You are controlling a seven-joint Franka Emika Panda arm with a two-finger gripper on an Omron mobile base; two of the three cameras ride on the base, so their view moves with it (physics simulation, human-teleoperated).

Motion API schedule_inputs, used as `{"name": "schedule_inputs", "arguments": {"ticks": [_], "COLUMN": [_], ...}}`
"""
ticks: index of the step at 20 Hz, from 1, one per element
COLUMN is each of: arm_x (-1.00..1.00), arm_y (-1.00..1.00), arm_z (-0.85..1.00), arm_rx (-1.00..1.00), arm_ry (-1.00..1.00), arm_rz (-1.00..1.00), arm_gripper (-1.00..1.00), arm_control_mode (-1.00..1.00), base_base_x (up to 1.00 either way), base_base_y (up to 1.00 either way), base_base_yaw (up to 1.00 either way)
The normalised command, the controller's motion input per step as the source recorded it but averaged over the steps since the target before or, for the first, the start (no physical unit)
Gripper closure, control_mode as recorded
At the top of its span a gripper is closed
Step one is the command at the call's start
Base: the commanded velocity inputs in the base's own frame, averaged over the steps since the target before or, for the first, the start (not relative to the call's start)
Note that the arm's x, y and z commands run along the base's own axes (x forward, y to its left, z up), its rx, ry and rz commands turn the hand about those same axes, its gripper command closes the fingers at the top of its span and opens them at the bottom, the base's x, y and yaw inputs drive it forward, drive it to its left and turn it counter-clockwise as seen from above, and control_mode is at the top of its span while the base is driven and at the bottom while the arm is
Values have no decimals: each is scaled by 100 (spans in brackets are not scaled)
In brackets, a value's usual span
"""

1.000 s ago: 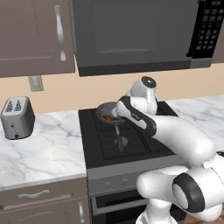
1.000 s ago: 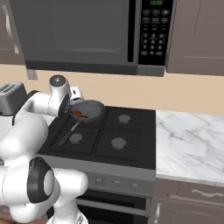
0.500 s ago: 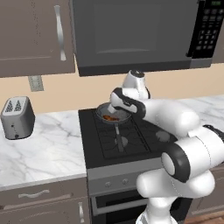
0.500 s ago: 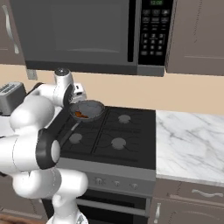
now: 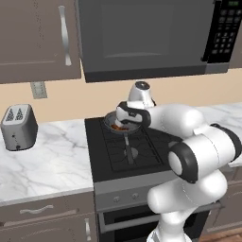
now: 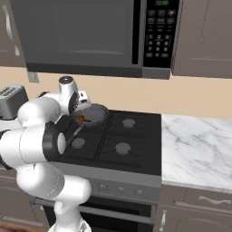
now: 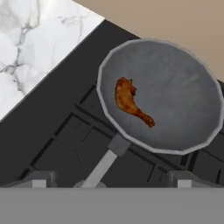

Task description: Take the chicken drumsticks from the pan and place one on each plate on the dining counter.

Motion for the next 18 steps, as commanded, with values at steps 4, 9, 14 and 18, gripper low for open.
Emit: {"name": "schedule_inputs", "arguments": {"ticks": [4,9,14,18], "arm_x": [18,32,25,28], "arm_y": [0,0,0,1], "arm_z": [-20,-18,-21,-3], "arm_rx": [0,0,0,3], "arm_ry": [-2,0,0,-1], "arm_rz": [-4,-6,-5,-2], "arm_gripper": [-100,-100,-100,-100], "arm_control_mode": [-100,-100,-100,-100], "base_base_x": [0,0,0,0], "base_base_y": [0,0,0,0], "base_base_yaw": [0,0,0,0]}}
